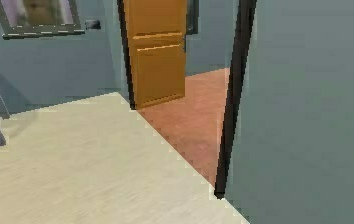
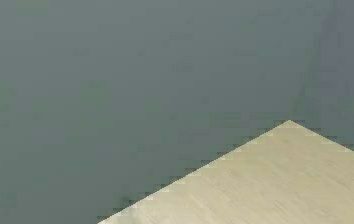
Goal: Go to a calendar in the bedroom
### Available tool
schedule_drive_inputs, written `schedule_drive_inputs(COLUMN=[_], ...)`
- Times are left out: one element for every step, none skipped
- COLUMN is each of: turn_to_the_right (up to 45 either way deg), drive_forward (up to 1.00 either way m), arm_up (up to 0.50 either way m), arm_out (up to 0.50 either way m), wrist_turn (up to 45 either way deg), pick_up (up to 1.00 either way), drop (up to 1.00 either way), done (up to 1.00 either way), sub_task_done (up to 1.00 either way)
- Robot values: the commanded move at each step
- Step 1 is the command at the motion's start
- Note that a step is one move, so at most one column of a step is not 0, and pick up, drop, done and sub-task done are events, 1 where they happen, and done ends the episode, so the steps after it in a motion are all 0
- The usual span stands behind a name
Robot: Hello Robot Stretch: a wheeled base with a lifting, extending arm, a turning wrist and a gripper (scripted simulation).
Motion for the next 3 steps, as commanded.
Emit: schedule_drive_inputs(turn_to_the_right=[-3.0, 0.0, -12.0], drive_forward=[0.00, 1.00, 0.00], arm_up=[0.00, 0.00, 0.00], arm_out=[0.00, 0.00, 0.00], wrist_turn=[0.0, 0.0, 0.0], pick_up=[0.00, 0.00, 0.00], drop=[0.00, 0.00, 0.00], done=[0.00, 0.00, 0.00], sub_task_done=[0.00, 0.00, 0.00])
